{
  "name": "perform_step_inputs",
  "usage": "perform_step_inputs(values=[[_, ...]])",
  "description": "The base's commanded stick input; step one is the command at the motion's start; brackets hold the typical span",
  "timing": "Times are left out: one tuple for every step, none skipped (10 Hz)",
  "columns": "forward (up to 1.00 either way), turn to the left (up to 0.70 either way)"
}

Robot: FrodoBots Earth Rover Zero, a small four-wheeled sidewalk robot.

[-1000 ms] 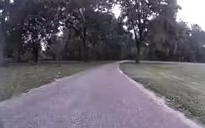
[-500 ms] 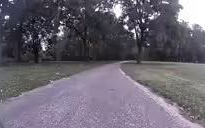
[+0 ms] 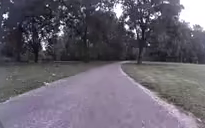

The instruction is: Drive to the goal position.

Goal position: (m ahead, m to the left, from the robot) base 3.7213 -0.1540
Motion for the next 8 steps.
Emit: perform_step_inputs(values=[[0.7, 0.0], [0.7, 0.0], [0.7, 0.0], [0.7, 0.0], [0.7, 0.0], [0.7, 0.0], [0.7, 0.0], [0.7, 0.0]])
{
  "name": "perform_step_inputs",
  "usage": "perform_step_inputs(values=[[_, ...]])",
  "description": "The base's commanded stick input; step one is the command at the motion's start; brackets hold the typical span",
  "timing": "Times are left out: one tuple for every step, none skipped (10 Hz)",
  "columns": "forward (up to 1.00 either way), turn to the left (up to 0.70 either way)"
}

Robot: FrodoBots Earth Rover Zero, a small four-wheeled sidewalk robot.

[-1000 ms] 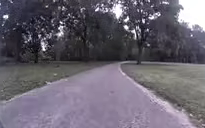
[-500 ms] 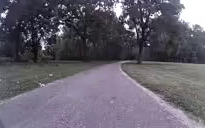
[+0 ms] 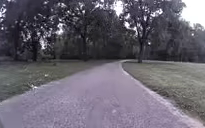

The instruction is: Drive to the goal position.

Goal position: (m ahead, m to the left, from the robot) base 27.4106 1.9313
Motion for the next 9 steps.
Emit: perform_step_inputs(values=[[0.7, 0.0], [0.7, 0.0], [0.7, 0.0], [0.7, 0.0], [0.7, 0.0], [0.7, 0.0], [0.7, 0.0], [0.7, 0.0], [0.7, 0.0]])
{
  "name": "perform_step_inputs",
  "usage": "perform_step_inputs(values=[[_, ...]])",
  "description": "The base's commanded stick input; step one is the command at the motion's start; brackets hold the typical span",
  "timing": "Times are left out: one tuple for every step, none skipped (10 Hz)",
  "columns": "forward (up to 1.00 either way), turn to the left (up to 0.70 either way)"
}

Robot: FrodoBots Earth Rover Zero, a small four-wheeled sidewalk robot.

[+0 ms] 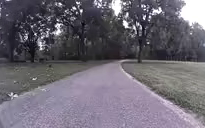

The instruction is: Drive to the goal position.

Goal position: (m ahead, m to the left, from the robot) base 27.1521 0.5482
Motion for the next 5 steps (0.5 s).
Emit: perform_step_inputs(values=[[0.7, 0.0], [0.7, 0.0], [0.7, 0.0], [0.7, 0.0], [0.7, 0.0]])
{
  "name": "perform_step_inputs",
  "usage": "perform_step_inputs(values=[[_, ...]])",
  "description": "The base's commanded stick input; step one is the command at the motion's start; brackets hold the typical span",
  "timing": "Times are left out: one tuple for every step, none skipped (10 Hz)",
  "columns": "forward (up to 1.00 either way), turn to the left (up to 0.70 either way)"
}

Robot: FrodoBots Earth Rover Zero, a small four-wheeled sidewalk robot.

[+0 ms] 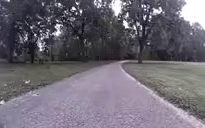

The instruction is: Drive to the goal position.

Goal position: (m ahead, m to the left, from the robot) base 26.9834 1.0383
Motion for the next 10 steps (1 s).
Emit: perform_step_inputs(values=[[0.7, 0.0], [0.7, 0.0], [0.7, 0.0], [0.7, 0.0], [0.7, 0.0], [0.7, 0.0], [0.7, 0.0], [0.7, 0.0], [0.7, 0.0], [0.7, 0.0]])
